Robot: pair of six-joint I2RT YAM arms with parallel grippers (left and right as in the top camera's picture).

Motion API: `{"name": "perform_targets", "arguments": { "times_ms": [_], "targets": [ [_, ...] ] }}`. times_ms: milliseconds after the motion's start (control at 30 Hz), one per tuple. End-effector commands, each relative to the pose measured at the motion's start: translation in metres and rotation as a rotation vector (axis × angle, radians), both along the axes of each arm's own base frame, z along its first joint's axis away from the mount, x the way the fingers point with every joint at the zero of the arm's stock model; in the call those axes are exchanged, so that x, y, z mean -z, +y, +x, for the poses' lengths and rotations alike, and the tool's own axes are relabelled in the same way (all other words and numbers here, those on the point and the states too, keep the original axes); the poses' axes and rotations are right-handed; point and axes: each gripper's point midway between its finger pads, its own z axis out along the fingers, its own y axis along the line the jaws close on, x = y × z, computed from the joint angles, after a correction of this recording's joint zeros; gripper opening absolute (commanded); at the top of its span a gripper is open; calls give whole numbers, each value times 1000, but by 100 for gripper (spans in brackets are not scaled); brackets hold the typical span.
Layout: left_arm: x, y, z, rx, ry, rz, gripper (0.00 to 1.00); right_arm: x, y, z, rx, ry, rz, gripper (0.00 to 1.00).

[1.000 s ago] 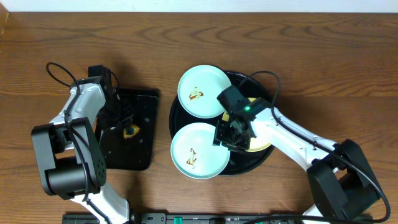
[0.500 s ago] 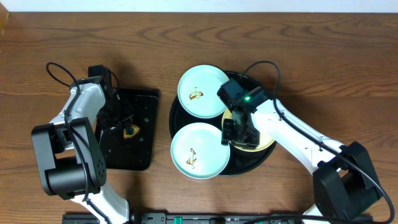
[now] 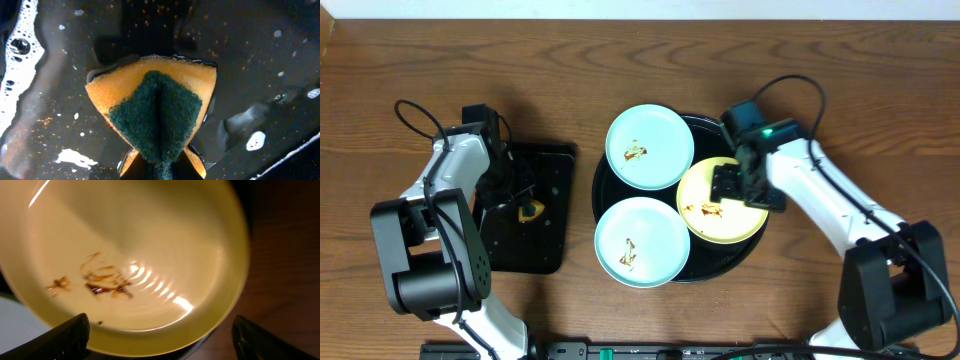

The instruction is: Clean dirty plates on tray and stack at the side

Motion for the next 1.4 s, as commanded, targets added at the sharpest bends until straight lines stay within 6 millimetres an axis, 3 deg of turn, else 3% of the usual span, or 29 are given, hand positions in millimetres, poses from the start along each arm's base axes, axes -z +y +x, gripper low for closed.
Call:
{"name": "perform_targets", "arguments": {
  "times_ms": [0,200,267,500,700,1233,1367],
  "targets": [
    [-5,0,5,24,-17,8,8,-1,-26,13,-8,-15,-14,90],
    [-5,0,8,24,-27,9,9,0,-54,13,18,18,34,84],
    [-5,0,8,24,-27,9,9,2,-58,10,22,32,35,77],
    [-5,0,7,24,-26,9,9,15,-48,2,-2,45,61,55],
    [-5,0,7,24,-23,8,9,38,-37,-10,20,58,130,46],
    [-5,0,6,23,-21,7,10,44,-31,0,11,4,167,34],
    [-5,0,5,23,-17,7,12,41,-31,5,11,-7,169,44]
  ]
}}
